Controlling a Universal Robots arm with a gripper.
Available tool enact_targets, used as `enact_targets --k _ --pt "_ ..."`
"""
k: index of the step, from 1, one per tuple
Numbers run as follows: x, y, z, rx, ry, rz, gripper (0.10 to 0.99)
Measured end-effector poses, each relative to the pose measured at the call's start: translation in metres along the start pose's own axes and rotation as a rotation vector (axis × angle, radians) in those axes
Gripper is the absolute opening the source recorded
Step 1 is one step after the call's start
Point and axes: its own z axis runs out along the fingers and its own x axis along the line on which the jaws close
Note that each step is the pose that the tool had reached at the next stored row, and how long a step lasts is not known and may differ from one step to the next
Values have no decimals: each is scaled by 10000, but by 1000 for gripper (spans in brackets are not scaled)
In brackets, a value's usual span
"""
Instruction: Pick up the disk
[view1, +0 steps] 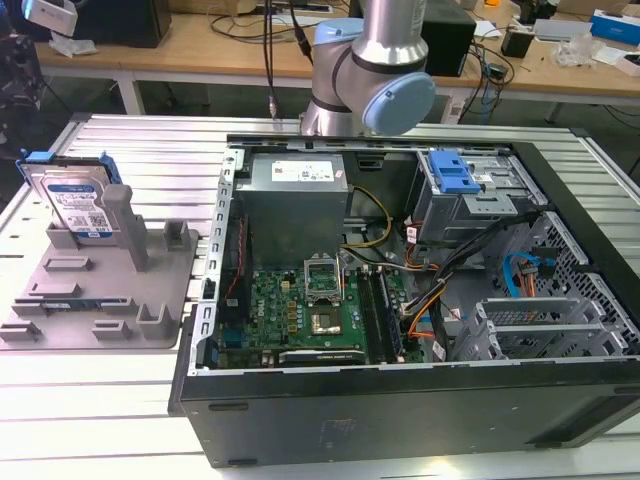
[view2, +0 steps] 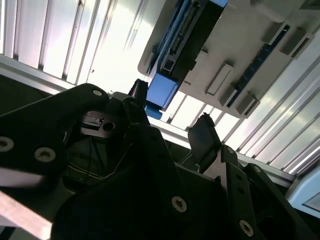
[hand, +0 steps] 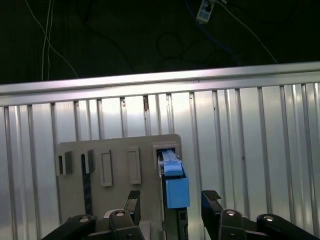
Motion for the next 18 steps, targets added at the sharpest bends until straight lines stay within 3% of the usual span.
enact_targets --k 18 --pt "-45 2 74 8 129 -487 600"
